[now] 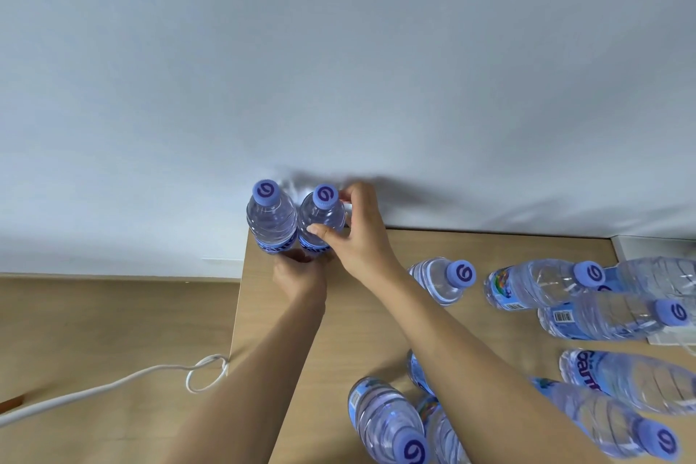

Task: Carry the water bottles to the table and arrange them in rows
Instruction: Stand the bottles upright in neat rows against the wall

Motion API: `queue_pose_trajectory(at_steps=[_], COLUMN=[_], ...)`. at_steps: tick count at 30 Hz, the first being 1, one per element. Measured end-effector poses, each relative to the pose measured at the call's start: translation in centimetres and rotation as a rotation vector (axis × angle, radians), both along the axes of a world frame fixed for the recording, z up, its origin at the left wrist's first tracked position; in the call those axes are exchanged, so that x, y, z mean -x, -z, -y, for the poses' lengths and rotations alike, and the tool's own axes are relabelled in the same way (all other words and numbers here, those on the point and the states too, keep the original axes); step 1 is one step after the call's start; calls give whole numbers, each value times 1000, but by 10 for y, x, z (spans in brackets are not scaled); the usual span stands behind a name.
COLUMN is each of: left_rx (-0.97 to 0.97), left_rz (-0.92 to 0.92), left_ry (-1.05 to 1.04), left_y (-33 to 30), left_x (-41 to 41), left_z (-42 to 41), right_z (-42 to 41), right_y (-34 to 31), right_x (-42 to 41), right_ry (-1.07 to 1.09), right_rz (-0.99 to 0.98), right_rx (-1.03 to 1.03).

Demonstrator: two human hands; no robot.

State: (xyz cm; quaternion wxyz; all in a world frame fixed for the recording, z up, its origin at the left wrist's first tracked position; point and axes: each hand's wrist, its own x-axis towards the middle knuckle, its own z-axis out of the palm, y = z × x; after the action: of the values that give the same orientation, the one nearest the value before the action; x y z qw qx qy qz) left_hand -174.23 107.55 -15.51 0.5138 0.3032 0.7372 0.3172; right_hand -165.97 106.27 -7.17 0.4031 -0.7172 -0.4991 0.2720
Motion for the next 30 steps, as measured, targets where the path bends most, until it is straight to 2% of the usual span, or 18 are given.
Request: queue_pose_trajectory(at_steps=[5,10,17,22,27,30], left_rx=[64,179,0,-69,-78,-64], left_rz=[53,173,251,267,272,273], left_ry=[82,331,731,826,869,873], left_y=[-6,-20,-55,-70,-75,-76], left_x=[0,2,-3,-11,-15,-12], left_z=[10,30,28,35,45,49], right_z=[2,4,45,92,111,116], right_y=[-9,-39,-89,-86,-67,-51], right_x=[-4,-16,-71,-98,-105,-106], right_ry=[-36,-109,-101,-35,-66,-3], right_rz=[100,160,271,26,-55,-96], right_rx=[36,219,334,410,450,419])
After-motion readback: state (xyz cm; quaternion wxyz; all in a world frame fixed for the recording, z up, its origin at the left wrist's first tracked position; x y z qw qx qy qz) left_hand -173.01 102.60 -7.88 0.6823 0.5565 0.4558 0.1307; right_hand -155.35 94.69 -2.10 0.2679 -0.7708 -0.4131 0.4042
